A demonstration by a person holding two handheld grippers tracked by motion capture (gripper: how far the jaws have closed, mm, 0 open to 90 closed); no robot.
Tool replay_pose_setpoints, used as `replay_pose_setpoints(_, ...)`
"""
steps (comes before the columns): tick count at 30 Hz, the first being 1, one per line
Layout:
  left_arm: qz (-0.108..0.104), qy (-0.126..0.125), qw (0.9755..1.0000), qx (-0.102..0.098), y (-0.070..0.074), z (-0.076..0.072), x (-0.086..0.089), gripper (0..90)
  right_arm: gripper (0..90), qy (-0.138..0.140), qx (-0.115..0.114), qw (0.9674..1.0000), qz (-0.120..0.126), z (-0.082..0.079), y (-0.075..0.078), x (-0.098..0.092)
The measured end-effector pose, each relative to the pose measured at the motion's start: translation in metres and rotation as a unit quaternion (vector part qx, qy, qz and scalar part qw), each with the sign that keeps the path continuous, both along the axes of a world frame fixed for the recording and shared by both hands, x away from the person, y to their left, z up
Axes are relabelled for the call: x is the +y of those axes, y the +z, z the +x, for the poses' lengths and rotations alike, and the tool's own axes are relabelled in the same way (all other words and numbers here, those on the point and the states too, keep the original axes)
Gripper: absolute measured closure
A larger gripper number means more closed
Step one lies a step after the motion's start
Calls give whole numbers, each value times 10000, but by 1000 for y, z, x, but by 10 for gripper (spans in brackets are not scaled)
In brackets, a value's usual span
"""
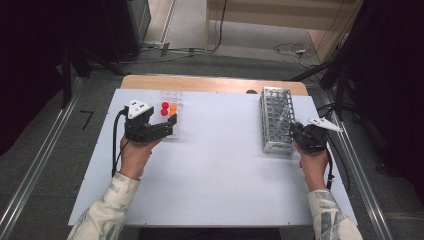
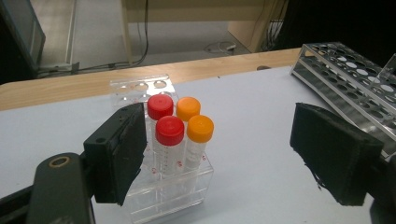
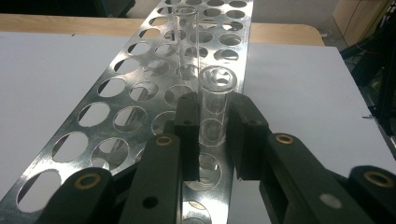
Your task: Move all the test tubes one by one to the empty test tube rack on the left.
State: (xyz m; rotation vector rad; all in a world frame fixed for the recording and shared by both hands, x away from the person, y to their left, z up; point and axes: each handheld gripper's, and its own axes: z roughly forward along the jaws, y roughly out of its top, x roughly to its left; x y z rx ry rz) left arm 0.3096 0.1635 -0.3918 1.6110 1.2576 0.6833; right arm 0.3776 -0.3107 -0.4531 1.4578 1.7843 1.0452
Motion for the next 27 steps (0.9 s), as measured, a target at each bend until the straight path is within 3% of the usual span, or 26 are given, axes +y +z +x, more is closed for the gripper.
replay_pose_setpoints(8, -17, -17, 10000, 0, 0, 0, -1, 190, 731, -27, -132, 9999, 6, -2, 6, -1)
replay_pose_setpoints(20, -33, -95, 9999, -45, 3, -3, -4, 190, 733, 61, -587, 9983, 36, -20, 49, 0)
replay_pose_setpoints(24, -24, -161, 9999, -42, 4, -5, -7, 190, 733, 261, -650, 9975, 65, -30, 61, 7)
replay_pose_setpoints(27, -21, -196, 9998, -55, 4, -6, -9, 190, 733, 500, -568, 9971, 98, -35, 65, 18)
